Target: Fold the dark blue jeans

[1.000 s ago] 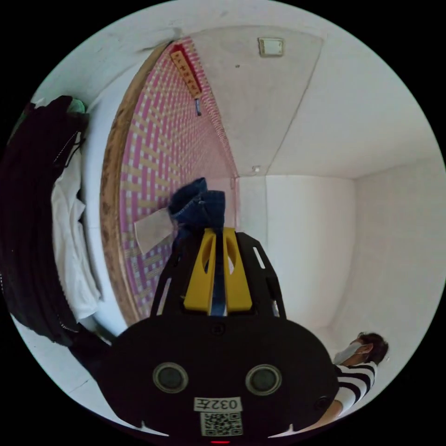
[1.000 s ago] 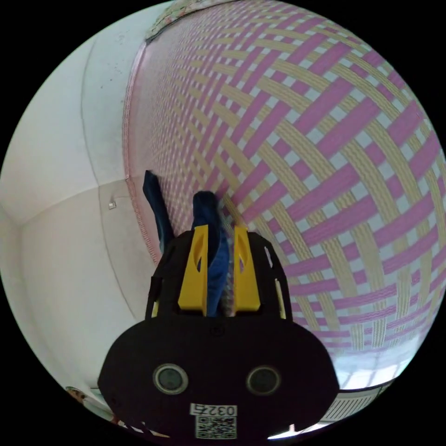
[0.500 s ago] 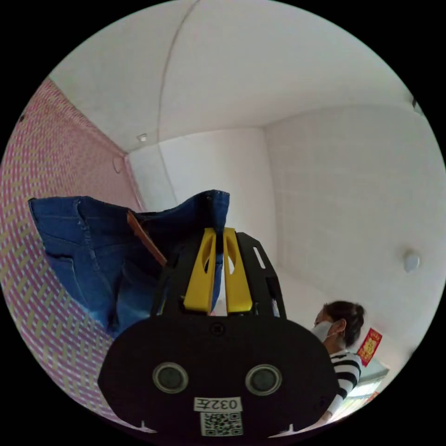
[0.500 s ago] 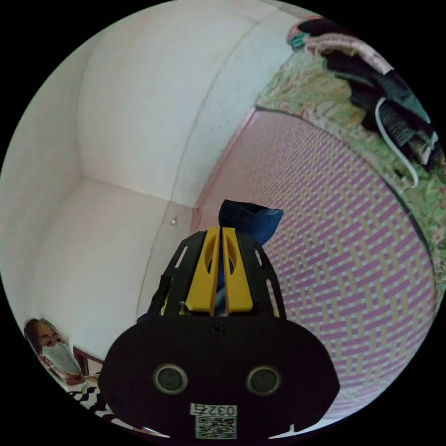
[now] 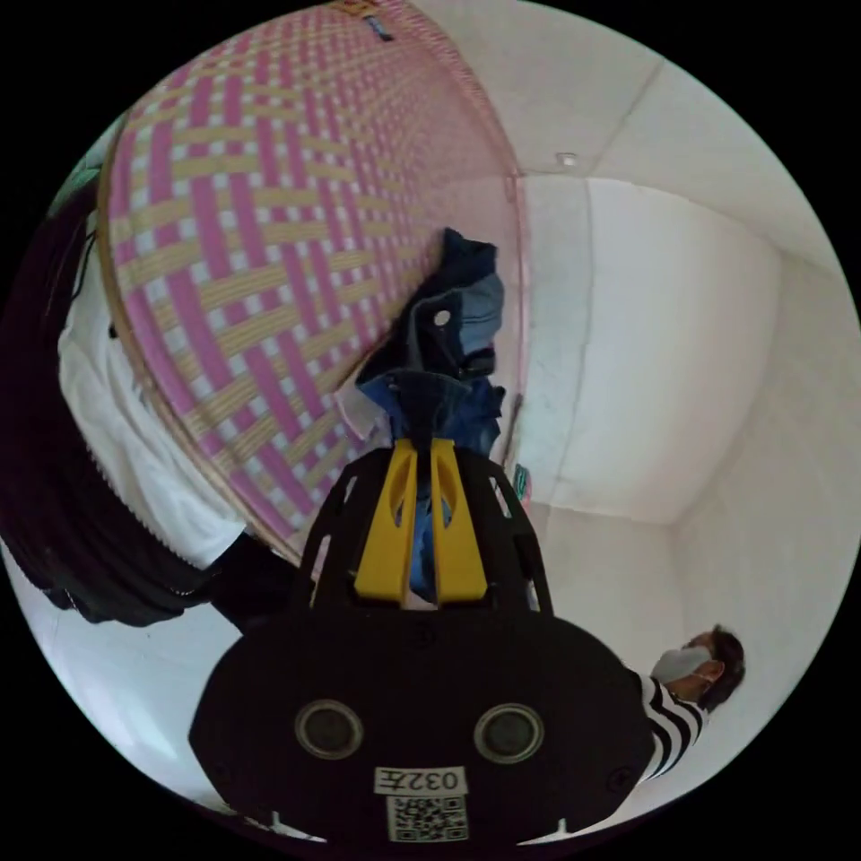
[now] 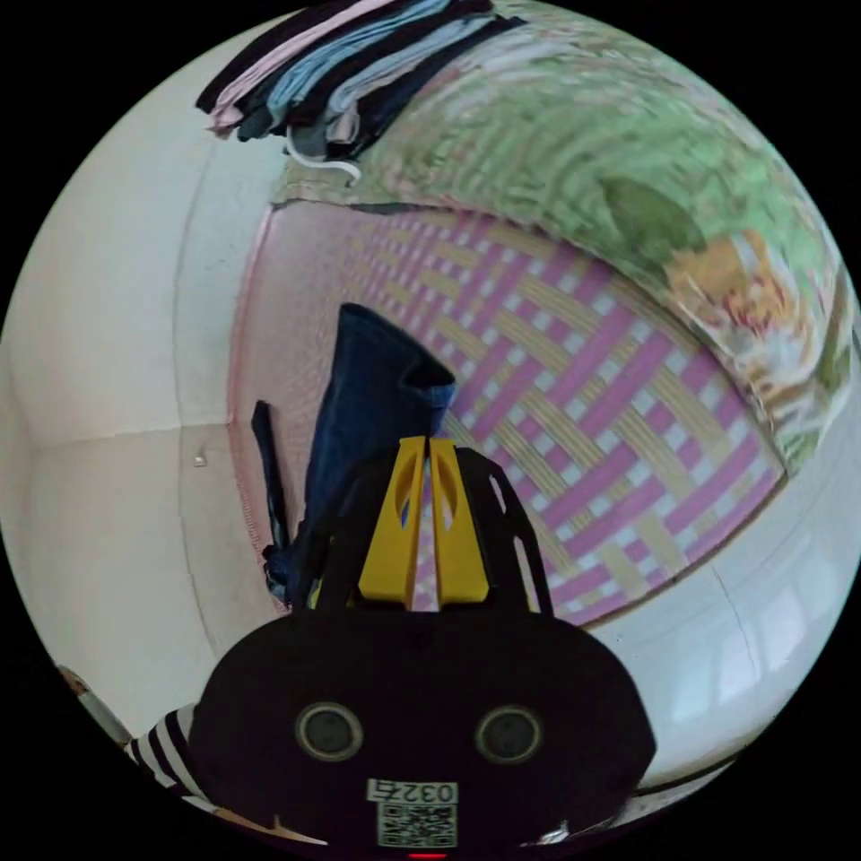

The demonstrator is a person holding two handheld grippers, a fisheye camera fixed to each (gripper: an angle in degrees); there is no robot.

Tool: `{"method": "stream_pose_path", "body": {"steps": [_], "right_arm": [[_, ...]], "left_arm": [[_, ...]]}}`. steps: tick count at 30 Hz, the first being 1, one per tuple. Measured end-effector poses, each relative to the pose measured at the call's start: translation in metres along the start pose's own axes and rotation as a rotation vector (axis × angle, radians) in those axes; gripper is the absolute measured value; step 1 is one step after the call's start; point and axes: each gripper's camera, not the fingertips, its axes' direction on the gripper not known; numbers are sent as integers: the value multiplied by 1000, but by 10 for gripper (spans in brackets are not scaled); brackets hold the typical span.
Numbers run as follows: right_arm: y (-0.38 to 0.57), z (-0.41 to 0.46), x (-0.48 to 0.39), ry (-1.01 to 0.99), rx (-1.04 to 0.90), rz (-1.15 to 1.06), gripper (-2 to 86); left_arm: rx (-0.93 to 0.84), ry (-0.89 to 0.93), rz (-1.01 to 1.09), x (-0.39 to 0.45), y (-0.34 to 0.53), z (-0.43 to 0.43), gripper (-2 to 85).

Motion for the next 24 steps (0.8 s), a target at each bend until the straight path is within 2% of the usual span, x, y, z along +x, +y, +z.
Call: {"method": "stream_pose_path", "body": {"steps": [4, 9, 12, 14, 16, 18, 20, 23, 24], "right_arm": [[16, 2, 7, 10, 16, -5, -10], [29, -2, -1, -1, 13, -53, -8], [34, 7, 2, 56, -43, -40, -1], [38, 7, 7, 81, -31, -11, 34], [43, -2, 7, 104, 16, 10, 57], [49, -14, 1, 152, 86, 6, 60], [56, -26, -9, 198, 174, -35, 57], [59, -29, -24, 148, 240, -93, 52], [59, -27, -28, 132, 243, -108, 51]], "left_arm": [[73, 53, -29, 4, 2, -9, -16], [127, -9, 71, 39, -5, -19, -15], [162, -50, -52, 32, -4, -21, -13], [107, -137, -132, 28, -5, -12, -6], [115, -148, -147, 33, -4, -10, 10], [180, -181, -146, 44, 1, -16, 11], [359, -299, -168, 65, 15, -30, 2], [596, -310, -141, 95, 36, -41, -12], [626, -328, -128, 102, 38, -40, -12]]}}
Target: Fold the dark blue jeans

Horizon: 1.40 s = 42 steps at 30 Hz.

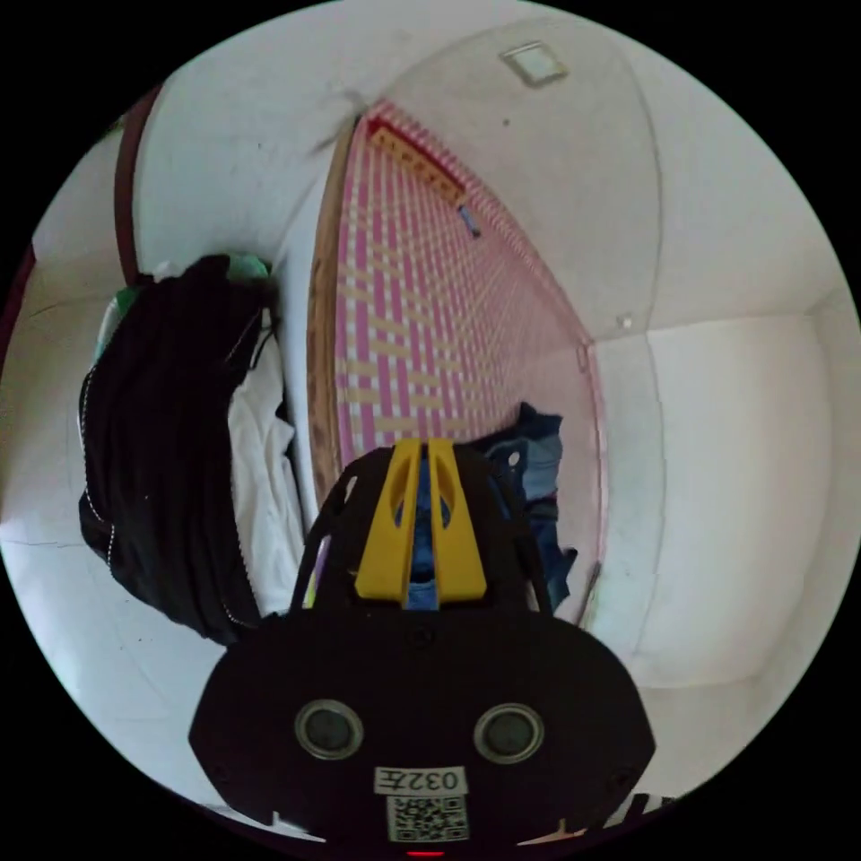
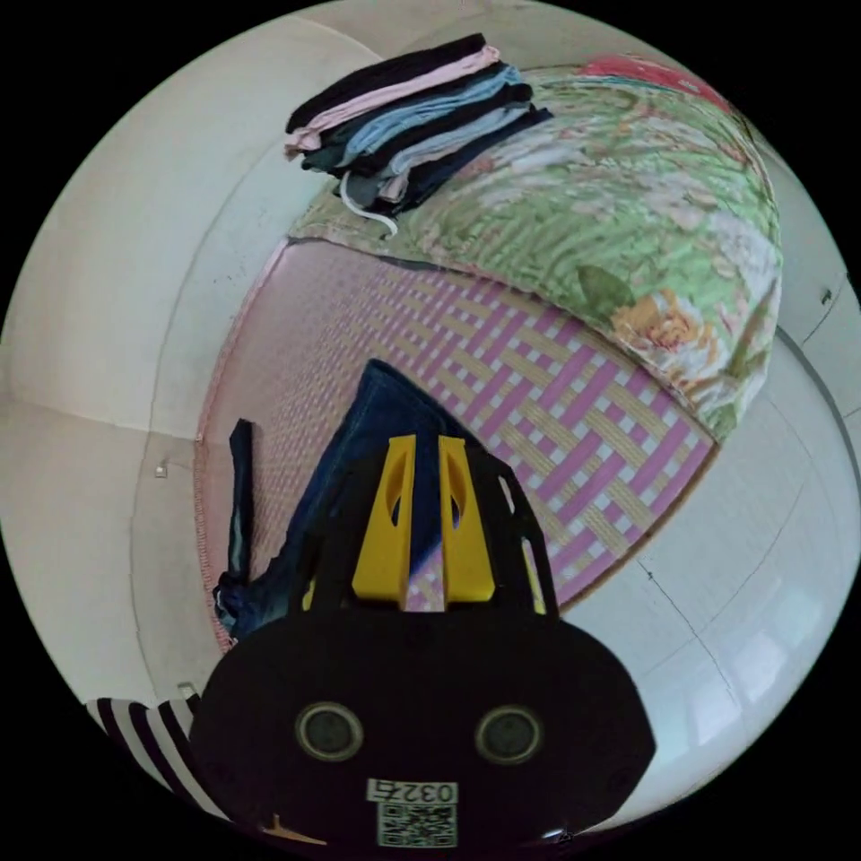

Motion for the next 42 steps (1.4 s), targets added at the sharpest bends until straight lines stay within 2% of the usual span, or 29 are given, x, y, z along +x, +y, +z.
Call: {"method": "stream_pose_path", "body": {"steps": [1, 3, 5, 8, 11, 15, 17, 22, 24, 27, 31, 33, 36, 38, 42], "right_arm": [[-2, 6, -10, -38, -5, -29, 50], [-5, 22, -29, -104, -49, -82, 50], [-8, 56, -62, -180, -148, -158, 51], [-6, 111, -112, -282, -315, -244, 55], [0, 166, -158, -374, -455, -256, 65], [2, 226, -213, -398, -575, -279, 75], [-1, 263, -253, -391, -629, -314, 85], [-6, 339, -317, -343, -685, -360, 99], [-7, 362, -332, -316, -670, -362, 106], [-5, 393, -347, -386, -633, -304, 106], [10, 408, -360, -391, -608, -329, 2], [18, 389, -368, -359, -543, -414, -5], [38, 322, -381, -299, -348, -624, -9], [65, 246, -387, -214, -163, -838, -10], [108, 132, -380, -57, 131, -1072, -10]], "left_arm": [[23, -24, 49, 16, 3, -1, -10], [-45, 3, 173, 46, 5, 14, -9], [-225, 106, 316, 86, 11, 52, -9], [-384, 199, 407, 134, 29, 98, -10], [-463, 228, 498, 185, 45, 135, -12], [-540, 328, 654, 248, 59, 167, -13], [-641, 403, 725, 280, 73, 190, -12], [-734, 479, 704, 298, 103, 219, -9], [-726, 471, 699, 297, 111, 222, -9], [-729, 416, 723, 296, 123, 225, -9], [-737, 300, 798, 303, 136, 227, -9], [-730, 294, 781, 305, 137, 227, -9], [-724, 301, 782, 311, 142, 224, -9], [-733, 299, 796, 318, 151, 220, -9], [-775, 275, 799, 323, 166, 221, -9]]}}
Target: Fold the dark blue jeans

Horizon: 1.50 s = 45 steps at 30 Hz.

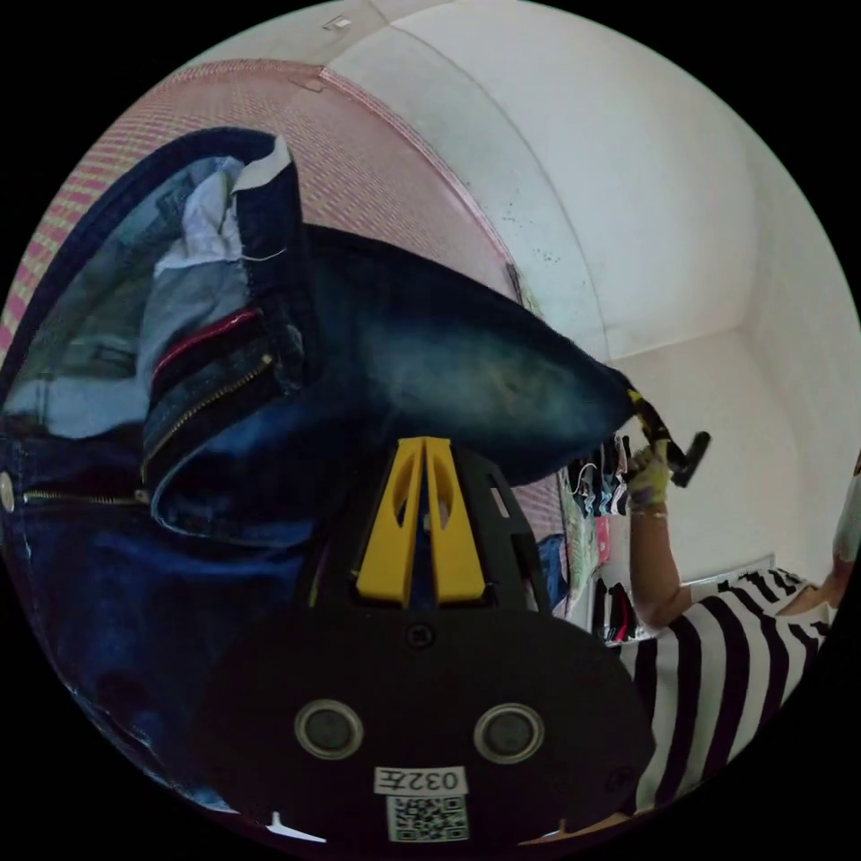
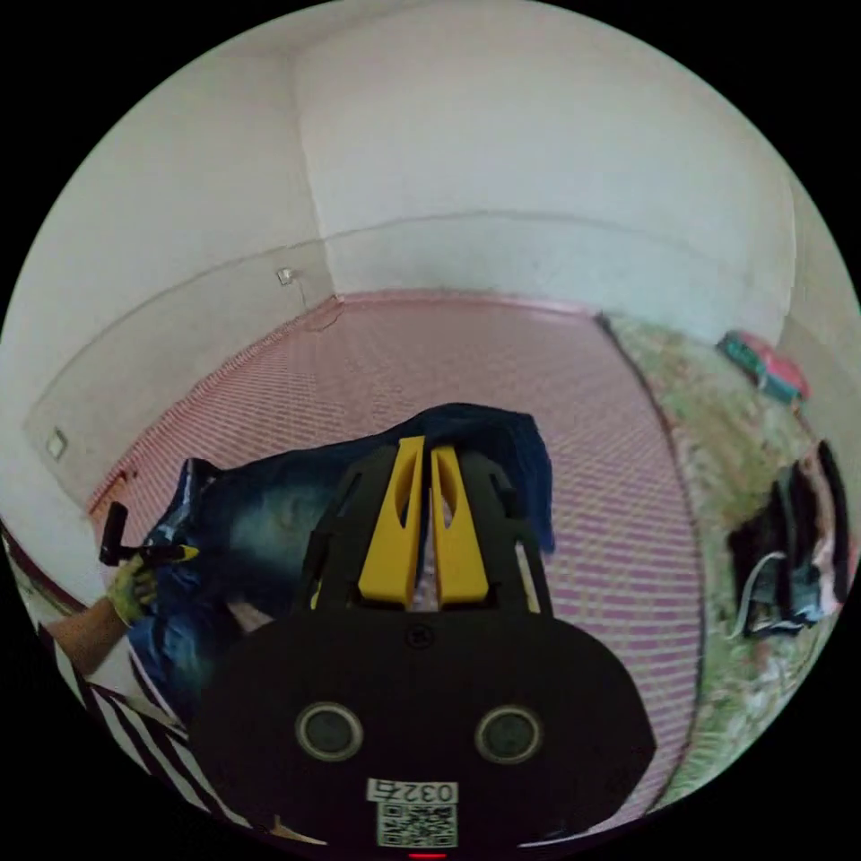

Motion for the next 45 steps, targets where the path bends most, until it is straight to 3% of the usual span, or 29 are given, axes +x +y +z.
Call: {"method": "stream_pose_path", "body": {"steps": [3, 6, 9, 11, 15, 20, 29, 33, 37, 40, 45], "right_arm": [[9, -66, -5, 140, 39, -66, -8], [18, -76, 16, 198, -69, -28, -2], [36, -37, 58, 182, -353, 110, 25], [66, -8, 87, 187, -523, 234, 36], [102, -24, 98, 199, -380, 340, 39], [166, -57, 132, 20, -308, 528, 59], [286, -71, 145, -86, -427, 704, 81], [298, -54, 143, -137, -387, 731, 94], [304, -18, 144, -165, -438, 783, 105], [304, 4, 141, -168, -455, 788, 55], [275, -24, 117, -95, -333, 596, 9]], "left_arm": [[-16, 11, -25, 4, 2, 7, -9], [-7, 36, -29, 10, -2, 11, -9], [-59, 16, -36, 17, -20, 23, -9], [-81, -144, -63, 20, -38, 27, -9], [-61, -346, -154, 0, -57, 20, -9], [8, -258, -245, -31, -71, 3, -9], [144, -398, -488, -42, -99, -25, -9], [211, -366, -286, 8, -99, -11, -9], [128, -175, -130, 54, -91, 30, -9], [44, -93, -62, 77, -86, 60, -9], [-70, -118, -49, 84, -84, 94, -9]]}}
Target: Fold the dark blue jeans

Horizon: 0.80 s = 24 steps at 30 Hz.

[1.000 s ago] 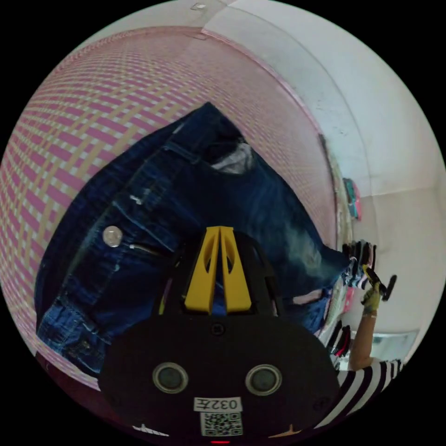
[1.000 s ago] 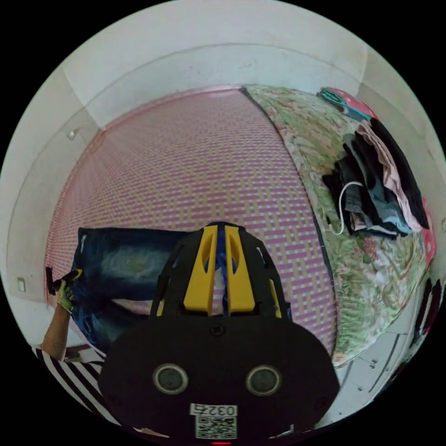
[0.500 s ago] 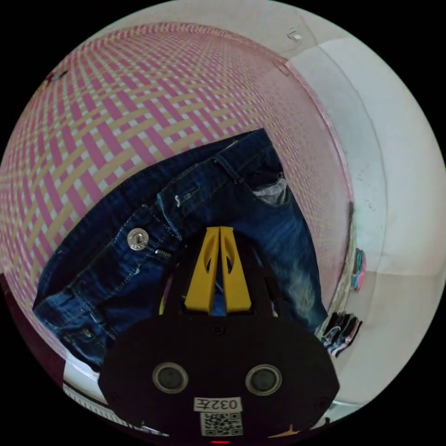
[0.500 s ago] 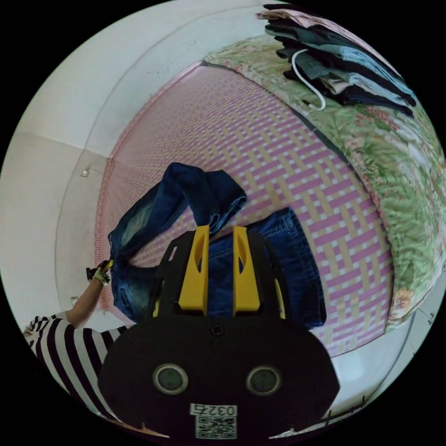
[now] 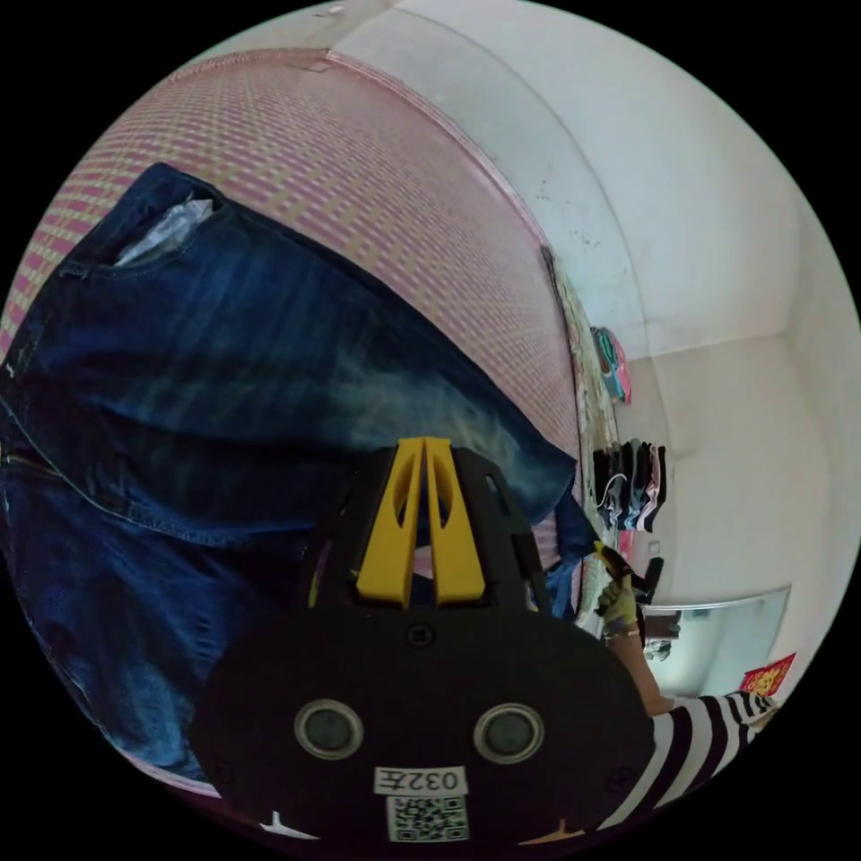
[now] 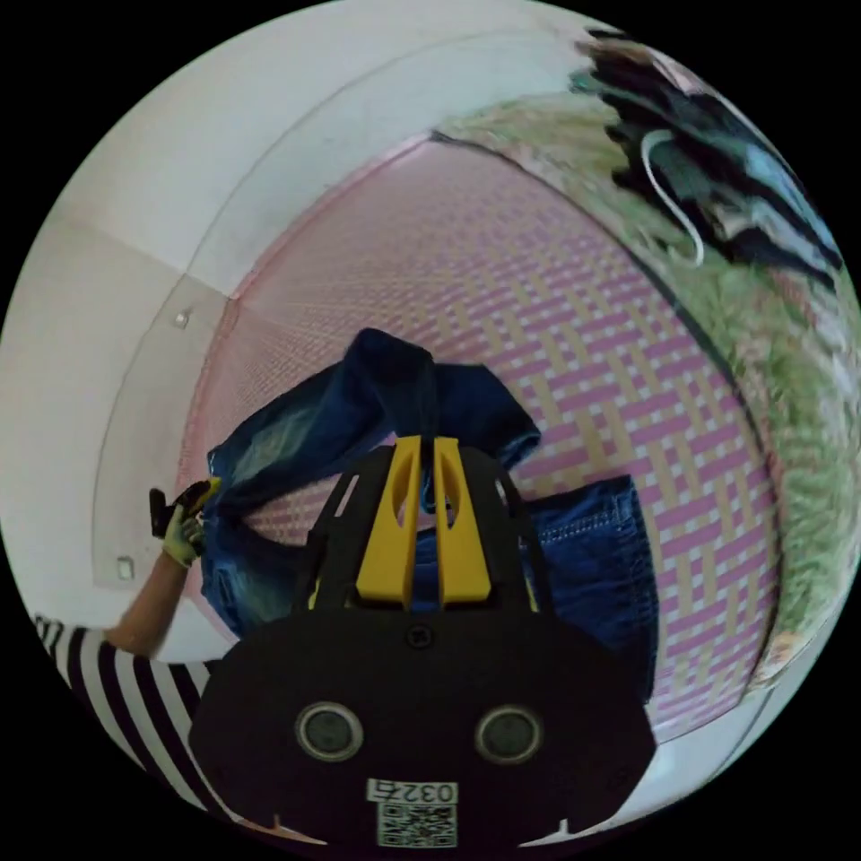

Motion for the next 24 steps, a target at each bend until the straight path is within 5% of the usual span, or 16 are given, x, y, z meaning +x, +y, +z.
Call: {"method": "stream_pose_path", "body": {"steps": [5, 11, 18, 24], "right_arm": [[30, -104, -106, 112, 149, -520, 1], [45, -189, -177, 328, 238, -753, 0], [-33, -187, -131, 421, 232, -669, 10], [-154, -79, 18, 451, 43, -203, 34]], "left_arm": [[-64, -66, -54, -19, -3, 12, -9], [-27, -66, -88, -33, -13, 11, -9], [-2, -110, -109, -46, -31, 11, -9], [-16, -172, -119, -59, -46, 16, -9]]}}
